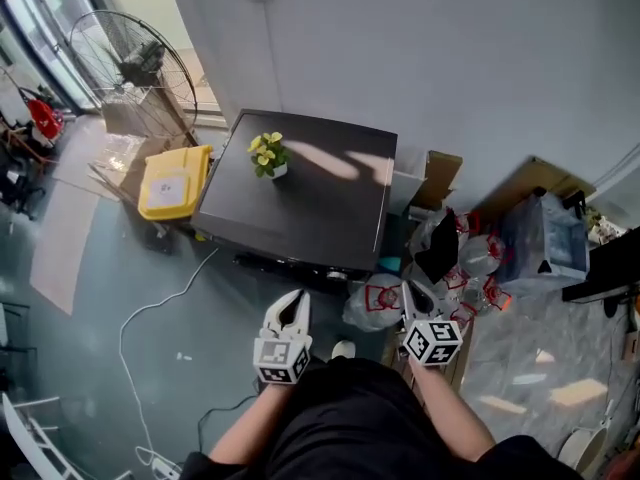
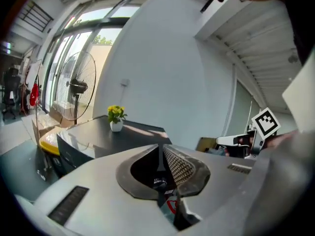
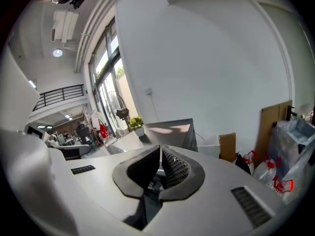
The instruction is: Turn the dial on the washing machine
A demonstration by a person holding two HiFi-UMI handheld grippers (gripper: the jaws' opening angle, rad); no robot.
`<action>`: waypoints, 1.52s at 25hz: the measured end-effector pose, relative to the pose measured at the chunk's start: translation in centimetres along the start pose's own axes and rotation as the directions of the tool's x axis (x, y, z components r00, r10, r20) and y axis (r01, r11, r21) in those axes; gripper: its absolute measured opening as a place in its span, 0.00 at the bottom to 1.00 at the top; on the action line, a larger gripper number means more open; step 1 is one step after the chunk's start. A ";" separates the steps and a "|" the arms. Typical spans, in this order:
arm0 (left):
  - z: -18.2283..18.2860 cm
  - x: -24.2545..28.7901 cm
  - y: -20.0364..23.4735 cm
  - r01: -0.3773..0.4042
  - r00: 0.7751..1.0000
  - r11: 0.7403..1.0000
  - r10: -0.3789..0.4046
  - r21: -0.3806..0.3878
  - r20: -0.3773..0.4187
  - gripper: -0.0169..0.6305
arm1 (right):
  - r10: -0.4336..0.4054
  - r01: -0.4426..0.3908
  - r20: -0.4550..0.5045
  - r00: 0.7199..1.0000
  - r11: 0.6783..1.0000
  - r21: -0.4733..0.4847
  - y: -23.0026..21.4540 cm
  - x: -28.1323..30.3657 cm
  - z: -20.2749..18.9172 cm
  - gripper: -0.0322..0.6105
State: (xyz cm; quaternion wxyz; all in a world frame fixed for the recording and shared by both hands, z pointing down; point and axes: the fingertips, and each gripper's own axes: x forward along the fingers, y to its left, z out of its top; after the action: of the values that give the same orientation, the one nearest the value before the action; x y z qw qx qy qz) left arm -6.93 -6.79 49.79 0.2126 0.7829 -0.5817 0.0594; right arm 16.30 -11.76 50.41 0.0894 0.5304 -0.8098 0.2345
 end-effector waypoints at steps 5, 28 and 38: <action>5.9 -1.4 0.1 0.051 0.993 0.997 -0.057 0.064 0.100 0.03 | 0.002 0.000 0.045 0.999 0.999 -0.051 1.9 -0.8 3.9 0.05; 14.4 -4.5 7.6 0.132 0.968 0.975 -0.166 0.180 0.186 0.04 | -0.096 0.128 0.177 0.980 0.975 -0.183 12.4 -1.1 9.1 0.05; 14.7 -5.2 8.7 0.150 0.964 0.972 -0.184 0.179 0.190 0.04 | -0.090 0.126 0.178 0.980 0.972 -0.199 14.7 -0.4 9.0 0.05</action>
State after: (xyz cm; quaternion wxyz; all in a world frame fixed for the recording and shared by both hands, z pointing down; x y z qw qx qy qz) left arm -18.96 -10.09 37.03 0.0908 0.8460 -0.5254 0.0074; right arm 4.14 -10.88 38.14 0.0890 0.5793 -0.8044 0.0973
